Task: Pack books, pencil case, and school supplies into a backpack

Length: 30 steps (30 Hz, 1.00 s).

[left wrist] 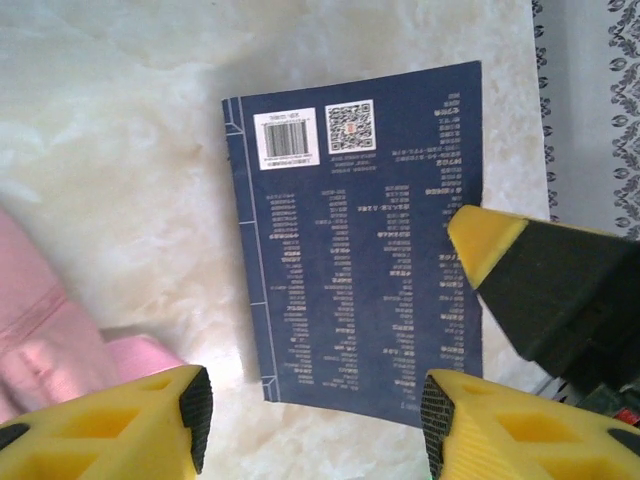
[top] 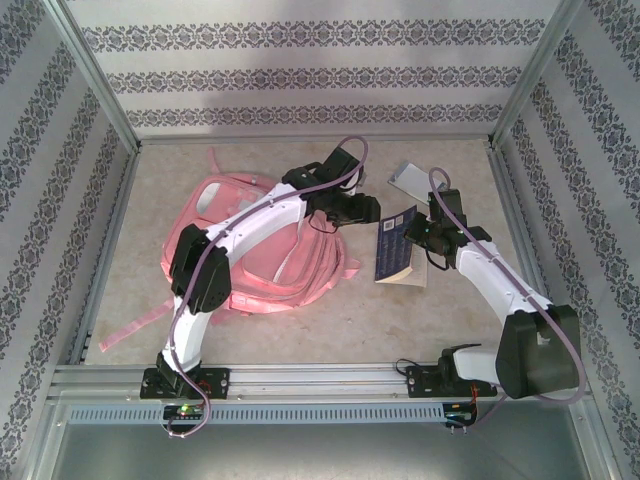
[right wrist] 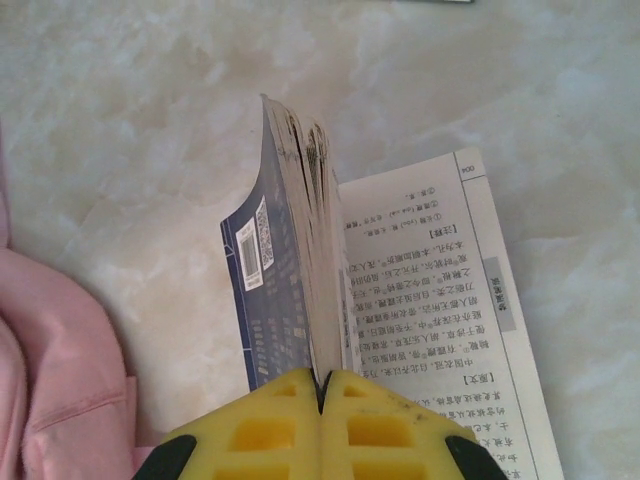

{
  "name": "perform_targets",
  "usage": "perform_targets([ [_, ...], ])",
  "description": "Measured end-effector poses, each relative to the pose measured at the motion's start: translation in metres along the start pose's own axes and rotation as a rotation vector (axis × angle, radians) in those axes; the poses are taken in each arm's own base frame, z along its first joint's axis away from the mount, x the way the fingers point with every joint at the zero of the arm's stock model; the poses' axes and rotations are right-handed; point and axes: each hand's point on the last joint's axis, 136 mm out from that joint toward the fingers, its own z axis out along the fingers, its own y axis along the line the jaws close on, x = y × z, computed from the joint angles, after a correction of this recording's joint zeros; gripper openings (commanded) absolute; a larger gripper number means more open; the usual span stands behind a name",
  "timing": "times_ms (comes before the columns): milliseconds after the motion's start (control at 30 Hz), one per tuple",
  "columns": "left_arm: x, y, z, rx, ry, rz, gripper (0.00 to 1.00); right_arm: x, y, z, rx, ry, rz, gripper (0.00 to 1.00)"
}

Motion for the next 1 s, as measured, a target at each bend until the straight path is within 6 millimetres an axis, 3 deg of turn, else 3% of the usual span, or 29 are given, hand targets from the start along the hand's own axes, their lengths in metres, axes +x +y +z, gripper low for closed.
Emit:
perform_targets([
  [233, 0.014, 0.037, -0.007, -0.067, 0.02, -0.039, 0.62, -0.002, 0.014, -0.015, -0.076, -0.011, -0.005, 0.0],
  [467, 0.017, 0.063, -0.022, -0.001, 0.002, -0.106, 0.74, -0.008, 0.048, -0.055, -0.261, -0.046, 0.024, 0.0],
  [567, 0.013, 0.056, -0.034, 0.102, -0.027, -0.136, 0.75, -0.008, 0.067, -0.071, -0.372, -0.039, 0.045, 0.0],
  [700, 0.001, 0.031, -0.043, 0.275, -0.055, -0.145, 0.78, -0.007, 0.09, -0.09, -0.519, -0.02, 0.08, 0.0],
  [1000, 0.003, 0.002, -0.048, 0.474, -0.032, -0.136, 0.75, -0.003, 0.119, -0.122, -0.721, 0.032, 0.155, 0.0],
])
